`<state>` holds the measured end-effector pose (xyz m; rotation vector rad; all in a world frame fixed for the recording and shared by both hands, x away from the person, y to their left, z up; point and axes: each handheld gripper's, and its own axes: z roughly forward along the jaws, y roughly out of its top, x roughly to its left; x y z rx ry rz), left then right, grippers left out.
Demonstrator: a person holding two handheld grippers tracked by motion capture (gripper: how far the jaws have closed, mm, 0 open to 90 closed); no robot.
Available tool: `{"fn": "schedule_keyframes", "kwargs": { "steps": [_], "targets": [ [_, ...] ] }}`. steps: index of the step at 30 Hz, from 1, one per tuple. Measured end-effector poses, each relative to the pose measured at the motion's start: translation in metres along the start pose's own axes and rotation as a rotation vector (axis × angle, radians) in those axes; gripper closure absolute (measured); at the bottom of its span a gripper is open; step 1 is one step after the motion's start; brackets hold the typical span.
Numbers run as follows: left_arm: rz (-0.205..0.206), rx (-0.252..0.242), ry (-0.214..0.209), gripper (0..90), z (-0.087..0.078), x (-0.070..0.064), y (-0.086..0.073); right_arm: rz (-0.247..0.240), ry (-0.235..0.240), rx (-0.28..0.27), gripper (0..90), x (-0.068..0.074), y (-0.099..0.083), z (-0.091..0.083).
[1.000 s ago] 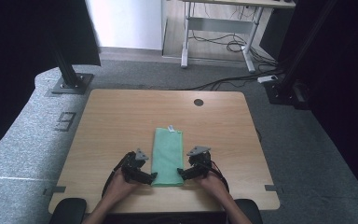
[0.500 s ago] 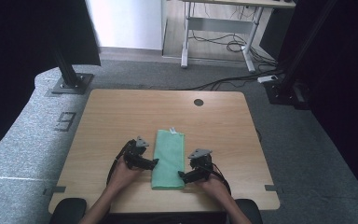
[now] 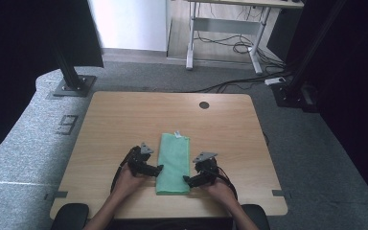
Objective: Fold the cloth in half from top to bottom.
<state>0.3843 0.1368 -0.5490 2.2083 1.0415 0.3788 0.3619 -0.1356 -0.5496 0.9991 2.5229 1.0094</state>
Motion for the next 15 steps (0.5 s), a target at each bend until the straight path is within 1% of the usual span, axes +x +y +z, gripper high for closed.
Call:
{"fn": "schedule_keyframes", "kwargs": {
  "steps": [2, 6, 9, 12, 13, 15],
  "targets": [
    [-0.001, 0.000, 0.000, 2.7, 0.000, 0.000, 0.000, 0.008, 0.010, 0.002, 4.1, -0.002, 0.002, 0.000],
    [-0.002, 0.001, 0.001, 2.7, 0.000, 0.000, 0.000, 0.009, 0.004, -0.007, 4.1, -0.008, 0.009, -0.001],
    [-0.004, 0.000, 0.005, 3.2, -0.001, -0.001, -0.001, 0.005, 0.005, -0.011, 4.7, -0.015, 0.017, -0.001],
    [-0.006, 0.001, 0.007, 3.7, -0.001, -0.001, -0.001, 0.028, 0.008, -0.021, 6.2, -0.022, 0.025, 0.000],
    [-0.006, 0.001, 0.008, 3.8, -0.001, -0.002, -0.001, 0.035, 0.001, -0.027, 7.3, -0.024, 0.030, 0.001],
    [-0.007, 0.001, 0.009, 3.9, -0.001, -0.002, -0.001, 0.034, -0.006, -0.036, 9.0, -0.028, 0.036, 0.002]
  ]
}}
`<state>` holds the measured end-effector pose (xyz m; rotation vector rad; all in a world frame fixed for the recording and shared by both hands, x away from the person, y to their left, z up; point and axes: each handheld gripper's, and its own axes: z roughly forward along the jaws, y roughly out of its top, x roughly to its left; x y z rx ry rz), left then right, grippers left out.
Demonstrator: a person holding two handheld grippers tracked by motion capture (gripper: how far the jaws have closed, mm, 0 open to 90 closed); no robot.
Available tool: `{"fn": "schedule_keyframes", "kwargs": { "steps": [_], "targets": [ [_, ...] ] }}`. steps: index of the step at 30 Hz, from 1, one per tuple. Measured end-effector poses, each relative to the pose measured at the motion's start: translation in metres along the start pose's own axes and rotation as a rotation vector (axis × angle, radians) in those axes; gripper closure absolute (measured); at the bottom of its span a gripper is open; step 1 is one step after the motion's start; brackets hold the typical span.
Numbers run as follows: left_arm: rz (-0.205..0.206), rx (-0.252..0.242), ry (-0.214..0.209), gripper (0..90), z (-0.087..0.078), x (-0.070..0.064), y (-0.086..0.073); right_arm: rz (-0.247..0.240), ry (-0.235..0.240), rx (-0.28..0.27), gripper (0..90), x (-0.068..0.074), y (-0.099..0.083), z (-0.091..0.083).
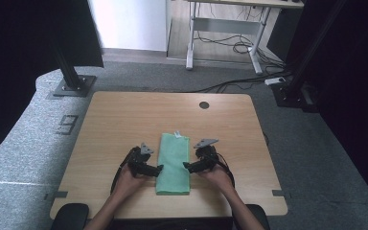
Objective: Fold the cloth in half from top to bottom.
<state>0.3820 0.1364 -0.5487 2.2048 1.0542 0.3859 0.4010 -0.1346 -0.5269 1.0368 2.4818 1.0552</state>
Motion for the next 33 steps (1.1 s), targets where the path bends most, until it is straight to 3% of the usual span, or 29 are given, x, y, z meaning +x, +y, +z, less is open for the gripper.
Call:
{"fn": "schedule_keyframes", "kwargs": {
  "steps": [7, 18, 33],
  "targets": [
    [-0.006, -0.002, 0.003, 4.1, 0.000, -0.001, 0.000, 0.001, -0.022, -0.001, 13.2, -0.010, 0.016, 0.006],
    [-0.006, -0.003, 0.003, 4.1, 0.000, -0.001, 0.000, 0.027, -0.055, 0.008, 22.5, -0.030, 0.024, 0.017],
    [-0.007, -0.003, 0.003, 4.1, 0.000, -0.001, 0.000, 0.033, -0.030, 0.014, 56.9, -0.044, 0.043, 0.035]
  ]
}}
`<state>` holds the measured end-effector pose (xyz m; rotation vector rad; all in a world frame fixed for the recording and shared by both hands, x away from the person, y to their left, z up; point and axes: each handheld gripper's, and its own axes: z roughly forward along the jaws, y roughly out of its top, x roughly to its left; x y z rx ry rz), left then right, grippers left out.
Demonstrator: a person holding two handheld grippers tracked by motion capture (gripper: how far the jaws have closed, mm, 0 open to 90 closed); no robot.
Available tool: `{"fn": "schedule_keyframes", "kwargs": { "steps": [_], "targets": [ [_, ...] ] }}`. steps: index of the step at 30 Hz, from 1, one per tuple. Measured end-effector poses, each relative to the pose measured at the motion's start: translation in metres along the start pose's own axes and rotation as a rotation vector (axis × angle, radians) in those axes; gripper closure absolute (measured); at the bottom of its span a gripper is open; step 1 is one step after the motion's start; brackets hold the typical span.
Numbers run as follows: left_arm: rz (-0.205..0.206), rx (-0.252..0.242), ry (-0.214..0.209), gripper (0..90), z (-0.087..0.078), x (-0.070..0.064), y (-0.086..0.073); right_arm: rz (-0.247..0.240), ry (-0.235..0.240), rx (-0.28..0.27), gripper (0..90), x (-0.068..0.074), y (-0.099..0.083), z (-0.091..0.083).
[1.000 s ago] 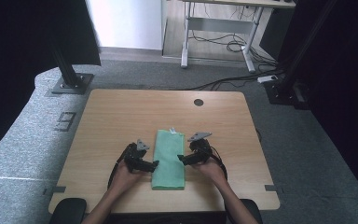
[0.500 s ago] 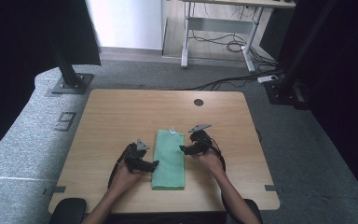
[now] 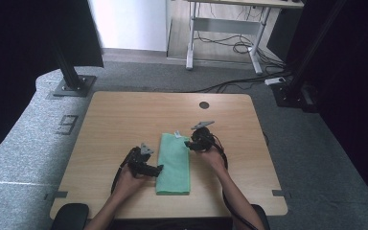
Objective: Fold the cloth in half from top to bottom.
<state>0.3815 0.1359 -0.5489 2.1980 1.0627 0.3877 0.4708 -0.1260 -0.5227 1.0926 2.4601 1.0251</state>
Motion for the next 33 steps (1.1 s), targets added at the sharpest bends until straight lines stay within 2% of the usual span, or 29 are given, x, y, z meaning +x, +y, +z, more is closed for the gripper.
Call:
{"fn": "schedule_keyframes", "kwargs": {
  "steps": [8, 12, 19, 22, 25, 26, 28, 29, 31, 33],
  "targets": [
    [0.001, 0.000, 0.000, 4.0, 0.000, 0.000, 0.000, -0.002, -0.010, 0.007, 62.0, -0.004, 0.014, 0.010],
    [0.000, 0.000, -0.001, 4.1, 0.000, 0.000, 0.000, 0.011, -0.003, 0.011, 64.0, -0.005, 0.019, 0.015],
    [0.001, 0.000, 0.000, 4.0, 0.000, 0.000, 0.000, 0.009, -0.021, 0.036, 59.9, -0.007, 0.020, 0.027],
    [0.000, 0.000, 0.000, 4.1, 0.000, 0.000, 0.000, -0.009, -0.035, 0.050, 54.5, -0.008, 0.017, 0.033],
    [0.000, 0.000, 0.000, 4.1, 0.000, 0.000, 0.000, 0.018, -0.020, 0.037, 54.7, -0.011, 0.014, 0.034],
    [0.000, 0.000, 0.000, 4.0, 0.000, 0.000, 0.000, 0.015, -0.019, 0.034, 55.5, -0.011, 0.013, 0.034],
    [0.000, 0.000, 0.000, 4.0, 0.000, 0.000, 0.000, 0.011, 0.002, 0.023, 70.0, -0.011, 0.011, 0.032],
    [0.000, 0.000, 0.000, 4.0, 0.000, 0.000, 0.000, 0.018, 0.018, 0.023, 74.6, -0.011, 0.010, 0.032],
    [-0.003, -0.003, 0.000, 4.0, 0.000, 0.000, 0.000, 0.030, 0.038, 0.018, 81.0, -0.011, 0.009, 0.031],
    [-0.003, -0.003, 0.000, 4.1, 0.000, 0.000, 0.000, 0.038, 0.048, 0.019, 83.2, -0.011, 0.010, 0.032]
  ]
}}
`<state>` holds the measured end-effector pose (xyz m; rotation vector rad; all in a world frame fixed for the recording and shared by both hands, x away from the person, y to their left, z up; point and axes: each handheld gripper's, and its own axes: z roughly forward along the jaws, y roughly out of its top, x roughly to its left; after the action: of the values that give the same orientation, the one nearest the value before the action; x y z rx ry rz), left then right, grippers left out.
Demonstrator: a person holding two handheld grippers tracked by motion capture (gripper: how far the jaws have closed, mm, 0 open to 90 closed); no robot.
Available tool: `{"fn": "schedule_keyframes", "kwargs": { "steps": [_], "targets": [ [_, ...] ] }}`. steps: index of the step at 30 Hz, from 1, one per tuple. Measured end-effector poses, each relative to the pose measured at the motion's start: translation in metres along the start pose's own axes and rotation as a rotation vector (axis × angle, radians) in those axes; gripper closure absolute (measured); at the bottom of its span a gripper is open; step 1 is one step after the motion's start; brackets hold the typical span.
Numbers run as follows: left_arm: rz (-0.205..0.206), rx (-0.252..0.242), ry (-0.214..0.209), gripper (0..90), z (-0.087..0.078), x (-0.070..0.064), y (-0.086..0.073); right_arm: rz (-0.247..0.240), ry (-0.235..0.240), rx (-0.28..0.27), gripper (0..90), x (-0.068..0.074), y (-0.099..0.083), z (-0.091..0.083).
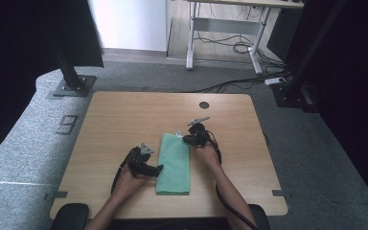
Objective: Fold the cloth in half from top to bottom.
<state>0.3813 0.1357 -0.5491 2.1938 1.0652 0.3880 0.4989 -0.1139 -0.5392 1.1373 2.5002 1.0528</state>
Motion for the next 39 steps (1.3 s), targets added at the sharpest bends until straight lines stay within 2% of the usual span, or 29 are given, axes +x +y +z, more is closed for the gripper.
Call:
{"fn": "schedule_keyframes", "kwargs": {
  "steps": [6, 10, 12, 14, 16, 21, 25, 39],
  "targets": [
    [0.005, 0.011, -0.014, 4.9, -0.001, 0.001, 0.002, -0.032, -0.023, 0.009, 84.3, 0.004, 0.002, -0.001],
    [0.013, -0.018, -0.016, 5.8, -0.006, 0.004, 0.008, -0.057, -0.030, 0.004, 84.5, 0.007, 0.002, -0.004],
    [0.002, -0.022, -0.006, 5.8, -0.006, 0.007, 0.012, -0.062, -0.028, 0.003, 84.5, 0.007, 0.003, -0.006],
    [-0.010, -0.010, -0.003, 6.5, -0.002, 0.010, 0.011, -0.064, -0.029, 0.000, 84.5, 0.007, 0.004, -0.007],
    [-0.002, 0.011, -0.001, 6.5, 0.004, 0.011, 0.008, -0.067, -0.029, -0.007, 84.5, 0.008, 0.005, -0.009],
    [-0.001, 0.006, -0.001, 7.1, 0.004, 0.010, 0.007, -0.078, -0.026, -0.017, 84.7, 0.010, 0.007, -0.016],
    [-0.005, 0.001, 0.005, 7.2, 0.004, 0.009, 0.006, -0.085, -0.017, -0.042, 85.0, 0.014, 0.011, -0.027],
    [-0.016, -0.006, 0.016, 7.3, 0.003, 0.008, 0.005, -0.178, 0.025, -0.137, 85.1, 0.039, 0.017, -0.080]
  ]
}}
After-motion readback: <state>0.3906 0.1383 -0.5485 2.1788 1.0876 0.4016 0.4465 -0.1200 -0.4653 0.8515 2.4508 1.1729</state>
